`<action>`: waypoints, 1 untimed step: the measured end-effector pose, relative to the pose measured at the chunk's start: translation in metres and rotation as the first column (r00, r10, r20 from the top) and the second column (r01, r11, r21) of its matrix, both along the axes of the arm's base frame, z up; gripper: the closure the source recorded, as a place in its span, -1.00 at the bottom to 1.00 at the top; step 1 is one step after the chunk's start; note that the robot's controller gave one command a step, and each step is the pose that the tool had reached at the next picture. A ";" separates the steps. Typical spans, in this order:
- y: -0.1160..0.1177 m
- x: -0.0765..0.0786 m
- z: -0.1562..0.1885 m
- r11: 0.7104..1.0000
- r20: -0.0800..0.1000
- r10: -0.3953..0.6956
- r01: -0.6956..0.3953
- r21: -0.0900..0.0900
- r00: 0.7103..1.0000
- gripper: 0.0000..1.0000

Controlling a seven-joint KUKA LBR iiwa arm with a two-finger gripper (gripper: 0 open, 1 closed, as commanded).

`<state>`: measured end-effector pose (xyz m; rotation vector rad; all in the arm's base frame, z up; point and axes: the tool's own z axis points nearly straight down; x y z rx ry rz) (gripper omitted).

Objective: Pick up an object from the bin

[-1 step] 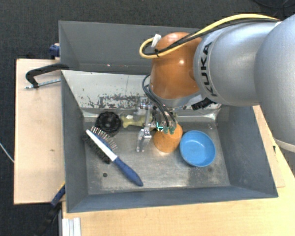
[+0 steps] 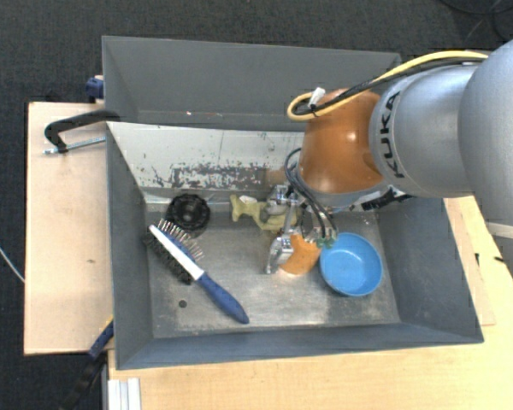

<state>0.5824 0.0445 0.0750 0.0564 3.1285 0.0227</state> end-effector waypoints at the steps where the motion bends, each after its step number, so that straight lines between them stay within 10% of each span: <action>1: -0.002 0.002 0.002 1.000 0.007 -0.001 0.001 -0.008 1.000 1.00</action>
Offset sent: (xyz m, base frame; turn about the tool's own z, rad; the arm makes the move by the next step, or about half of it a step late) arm 0.0000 0.0000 0.0000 0.0000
